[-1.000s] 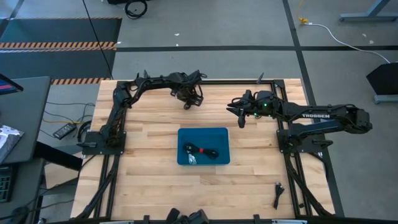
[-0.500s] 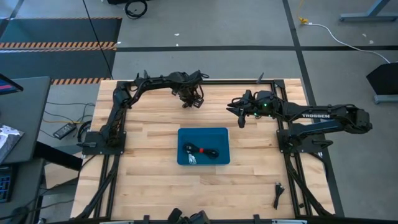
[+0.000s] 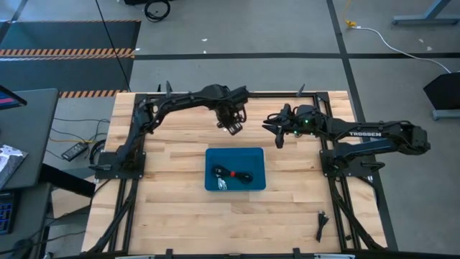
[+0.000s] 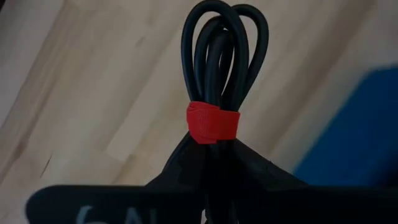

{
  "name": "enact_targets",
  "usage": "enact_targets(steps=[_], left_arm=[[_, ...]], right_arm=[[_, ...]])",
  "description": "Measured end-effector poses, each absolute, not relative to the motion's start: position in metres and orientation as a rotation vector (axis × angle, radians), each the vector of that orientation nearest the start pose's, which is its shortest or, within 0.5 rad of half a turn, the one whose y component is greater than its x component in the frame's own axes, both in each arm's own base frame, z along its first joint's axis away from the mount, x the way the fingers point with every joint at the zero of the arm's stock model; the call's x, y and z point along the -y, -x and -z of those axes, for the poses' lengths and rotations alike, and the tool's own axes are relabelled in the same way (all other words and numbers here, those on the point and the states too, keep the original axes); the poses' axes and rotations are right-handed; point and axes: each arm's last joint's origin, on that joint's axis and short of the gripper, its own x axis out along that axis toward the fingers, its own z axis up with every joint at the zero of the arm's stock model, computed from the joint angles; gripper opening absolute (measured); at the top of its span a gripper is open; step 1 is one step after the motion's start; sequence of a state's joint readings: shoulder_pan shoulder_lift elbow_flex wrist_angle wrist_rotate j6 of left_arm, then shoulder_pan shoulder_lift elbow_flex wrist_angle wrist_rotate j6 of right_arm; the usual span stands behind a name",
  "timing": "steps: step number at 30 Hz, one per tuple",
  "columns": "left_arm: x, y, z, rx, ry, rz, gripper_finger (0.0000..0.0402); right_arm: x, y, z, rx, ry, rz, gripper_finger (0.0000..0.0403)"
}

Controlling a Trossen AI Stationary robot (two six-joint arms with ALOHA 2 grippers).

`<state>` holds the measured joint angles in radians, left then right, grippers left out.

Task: Pick and place USB-C Cables
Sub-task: Put the black charger cable into the blue bin

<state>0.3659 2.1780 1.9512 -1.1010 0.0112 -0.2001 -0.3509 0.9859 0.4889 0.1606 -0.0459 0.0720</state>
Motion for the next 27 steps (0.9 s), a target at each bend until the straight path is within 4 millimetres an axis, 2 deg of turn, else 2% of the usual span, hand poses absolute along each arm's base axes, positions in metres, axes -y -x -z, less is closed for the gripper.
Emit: enact_targets(steps=[5, 10, 20, 24, 27], left_arm=[[-0.122, -0.425, -0.250, -1.325, 0.319, -0.406, 0.0059], [-0.078, -0.435, -0.260, -1.327, 0.249, -0.320, 0.0058], [0.005, -0.448, -0.262, -1.263, 0.101, -0.186, 0.0058], [0.029, -0.451, -0.263, -1.225, 0.067, -0.139, 0.0058], [0.039, -0.451, -0.262, -1.224, 0.025, -0.150, 0.0058]], right_arm=[[0.072, -0.191, -0.234, -0.286, -0.128, 0.327, 0.0096], [0.073, -0.183, -0.239, -0.276, -0.124, 0.369, 0.0096], [0.074, -0.174, -0.242, -0.291, -0.116, 0.415, 0.0096], [0.074, -0.173, -0.242, -0.289, -0.125, 0.416, 0.0096], [0.074, -0.173, -0.242, -0.290, -0.137, 0.414, 0.0096]])
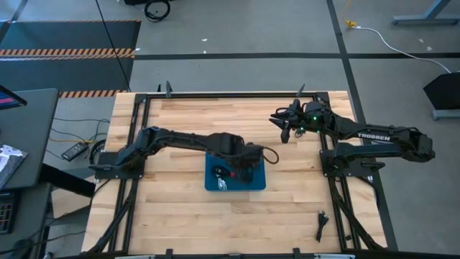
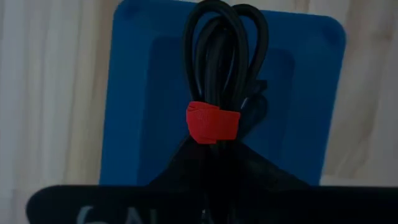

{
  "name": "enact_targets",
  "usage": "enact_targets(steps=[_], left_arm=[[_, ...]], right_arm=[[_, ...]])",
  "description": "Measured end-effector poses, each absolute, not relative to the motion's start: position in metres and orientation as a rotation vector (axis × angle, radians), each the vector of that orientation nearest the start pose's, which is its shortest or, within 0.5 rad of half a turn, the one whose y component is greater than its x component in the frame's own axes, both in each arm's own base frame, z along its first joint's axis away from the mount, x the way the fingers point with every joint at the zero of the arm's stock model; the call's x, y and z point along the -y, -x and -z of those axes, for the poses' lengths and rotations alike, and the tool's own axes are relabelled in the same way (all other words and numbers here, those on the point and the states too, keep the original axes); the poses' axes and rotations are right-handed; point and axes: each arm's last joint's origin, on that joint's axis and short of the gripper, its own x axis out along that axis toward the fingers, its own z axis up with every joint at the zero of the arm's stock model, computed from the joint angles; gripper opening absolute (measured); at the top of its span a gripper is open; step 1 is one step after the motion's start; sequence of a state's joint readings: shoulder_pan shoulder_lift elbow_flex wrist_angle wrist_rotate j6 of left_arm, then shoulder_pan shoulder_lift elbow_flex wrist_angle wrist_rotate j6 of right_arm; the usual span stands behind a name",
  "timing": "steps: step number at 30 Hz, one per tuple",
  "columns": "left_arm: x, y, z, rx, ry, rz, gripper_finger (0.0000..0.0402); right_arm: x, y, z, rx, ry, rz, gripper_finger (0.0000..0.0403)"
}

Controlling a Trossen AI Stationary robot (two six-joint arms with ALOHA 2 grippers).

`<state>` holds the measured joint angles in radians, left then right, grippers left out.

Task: Pick and place USB-C Cables
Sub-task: Put the black charger cable into the blue bin

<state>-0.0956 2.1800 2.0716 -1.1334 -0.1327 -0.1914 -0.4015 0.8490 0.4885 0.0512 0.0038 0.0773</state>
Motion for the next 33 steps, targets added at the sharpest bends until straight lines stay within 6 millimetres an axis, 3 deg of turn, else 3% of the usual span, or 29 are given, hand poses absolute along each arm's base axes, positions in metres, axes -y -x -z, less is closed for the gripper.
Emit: enact_targets(steps=[12, 33], left_arm=[[0.049, -0.464, -0.219, -1.316, -0.043, -0.110, 0.0058], [0.052, -0.473, -0.203, -1.303, -0.013, -0.075, 0.0067]], right_arm=[[0.070, -0.174, -0.239, -0.318, -0.173, 0.373, 0.0096], [0.069, -0.174, -0.238, -0.334, -0.165, 0.367, 0.0096]])
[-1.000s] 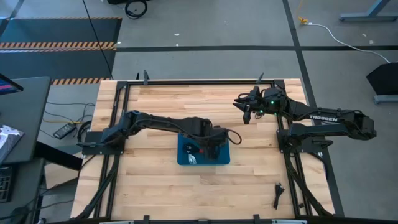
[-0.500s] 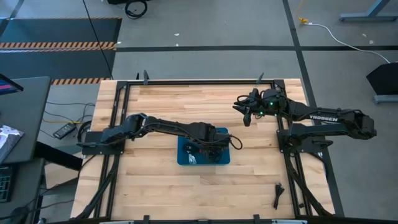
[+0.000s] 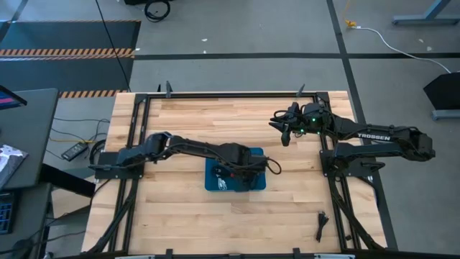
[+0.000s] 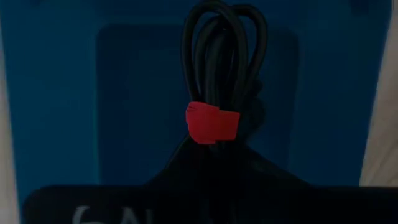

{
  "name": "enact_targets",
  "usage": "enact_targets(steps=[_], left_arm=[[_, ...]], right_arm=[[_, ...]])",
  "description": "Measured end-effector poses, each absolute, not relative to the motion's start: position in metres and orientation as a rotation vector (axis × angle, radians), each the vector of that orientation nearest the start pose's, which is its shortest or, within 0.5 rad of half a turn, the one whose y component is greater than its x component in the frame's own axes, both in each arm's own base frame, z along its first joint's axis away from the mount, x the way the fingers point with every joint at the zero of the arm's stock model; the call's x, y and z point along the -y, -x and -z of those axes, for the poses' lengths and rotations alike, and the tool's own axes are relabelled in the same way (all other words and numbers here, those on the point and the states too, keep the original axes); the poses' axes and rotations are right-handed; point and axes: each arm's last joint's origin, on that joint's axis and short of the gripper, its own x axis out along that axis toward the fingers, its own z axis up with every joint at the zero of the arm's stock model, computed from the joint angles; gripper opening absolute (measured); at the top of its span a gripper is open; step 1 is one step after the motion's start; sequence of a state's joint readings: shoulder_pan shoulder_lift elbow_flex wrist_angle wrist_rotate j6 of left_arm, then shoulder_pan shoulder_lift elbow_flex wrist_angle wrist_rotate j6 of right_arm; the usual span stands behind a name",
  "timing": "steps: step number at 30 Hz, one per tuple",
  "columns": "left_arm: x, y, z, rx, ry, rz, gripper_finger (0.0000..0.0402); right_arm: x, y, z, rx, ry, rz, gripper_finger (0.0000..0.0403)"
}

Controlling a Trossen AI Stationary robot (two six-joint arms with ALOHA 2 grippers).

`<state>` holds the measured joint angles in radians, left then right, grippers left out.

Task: Pick and place USB-C Cables
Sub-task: Put the black charger cable into the blue bin, then put the charger cable into the blue bin

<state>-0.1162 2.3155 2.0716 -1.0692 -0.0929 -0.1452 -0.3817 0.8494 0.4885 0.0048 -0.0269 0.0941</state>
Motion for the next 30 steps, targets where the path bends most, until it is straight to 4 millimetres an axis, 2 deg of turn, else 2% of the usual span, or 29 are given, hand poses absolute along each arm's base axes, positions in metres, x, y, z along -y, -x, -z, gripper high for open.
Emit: enact_targets(steps=[16, 24, 27, 30], left_arm=[[0.049, -0.471, -0.204, -1.304, -0.084, -0.168, 0.0164], [0.049, -0.470, -0.207, -1.298, -0.092, -0.170, 0.0181], [0.047, -0.467, -0.215, -1.295, -0.140, -0.180, 0.0178], [0.044, -0.460, -0.242, -1.226, -0.186, -0.219, 0.0175]], right_arm=[[0.069, -0.173, -0.237, -0.336, -0.165, 0.367, 0.0096], [0.069, -0.173, -0.237, -0.336, -0.165, 0.367, 0.0096], [0.069, -0.173, -0.237, -0.337, -0.164, 0.374, 0.0096], [0.069, -0.173, -0.237, -0.342, -0.165, 0.377, 0.0096]])
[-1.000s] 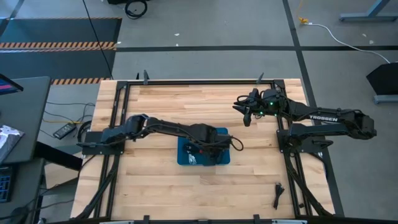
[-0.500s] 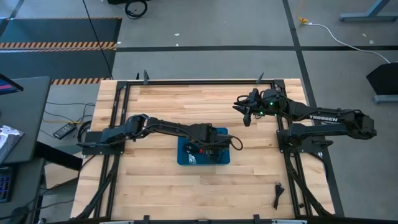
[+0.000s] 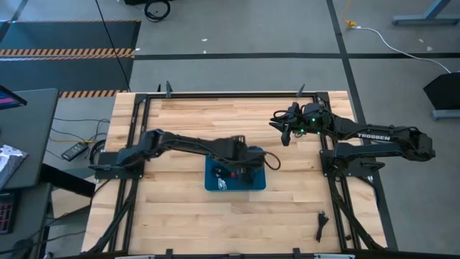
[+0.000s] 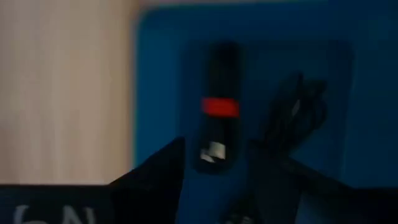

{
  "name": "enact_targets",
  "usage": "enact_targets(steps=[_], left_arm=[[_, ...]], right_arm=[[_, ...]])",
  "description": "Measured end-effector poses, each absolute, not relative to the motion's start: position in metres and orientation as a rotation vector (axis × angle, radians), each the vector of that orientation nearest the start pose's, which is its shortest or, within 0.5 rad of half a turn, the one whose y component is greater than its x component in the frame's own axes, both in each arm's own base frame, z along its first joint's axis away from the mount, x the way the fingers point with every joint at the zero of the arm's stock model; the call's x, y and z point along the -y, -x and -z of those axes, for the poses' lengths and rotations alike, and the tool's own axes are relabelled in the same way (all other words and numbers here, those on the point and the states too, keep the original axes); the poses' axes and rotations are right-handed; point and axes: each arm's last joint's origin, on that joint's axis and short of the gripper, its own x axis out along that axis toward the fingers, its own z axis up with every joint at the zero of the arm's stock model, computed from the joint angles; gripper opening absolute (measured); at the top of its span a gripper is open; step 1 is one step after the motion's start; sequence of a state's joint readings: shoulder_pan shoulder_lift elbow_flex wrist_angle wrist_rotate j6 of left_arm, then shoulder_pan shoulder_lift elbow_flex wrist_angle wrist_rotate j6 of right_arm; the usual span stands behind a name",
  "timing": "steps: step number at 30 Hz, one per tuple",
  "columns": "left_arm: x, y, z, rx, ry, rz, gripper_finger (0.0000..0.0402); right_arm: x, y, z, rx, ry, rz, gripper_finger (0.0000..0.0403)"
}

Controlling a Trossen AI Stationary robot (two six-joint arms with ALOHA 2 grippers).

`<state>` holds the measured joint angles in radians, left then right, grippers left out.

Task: Pick and place USB-C Cables
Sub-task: Put the charger cable into the blue bin

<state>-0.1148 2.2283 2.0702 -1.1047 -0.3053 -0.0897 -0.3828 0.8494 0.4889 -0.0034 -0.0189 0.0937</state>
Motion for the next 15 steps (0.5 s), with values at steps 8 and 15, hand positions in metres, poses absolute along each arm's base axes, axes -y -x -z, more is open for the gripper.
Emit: enact_targets(steps=[8, 15], left_arm=[[0.028, -0.450, -0.324, -0.862, -0.186, -0.228, 0.0174], [0.017, -0.449, -0.366, -0.605, -0.204, -0.223, 0.0174]], right_arm=[[0.069, -0.173, -0.236, -0.356, -0.168, 0.378, 0.0097], [0.069, -0.171, -0.233, -0.389, -0.173, 0.383, 0.0096]])
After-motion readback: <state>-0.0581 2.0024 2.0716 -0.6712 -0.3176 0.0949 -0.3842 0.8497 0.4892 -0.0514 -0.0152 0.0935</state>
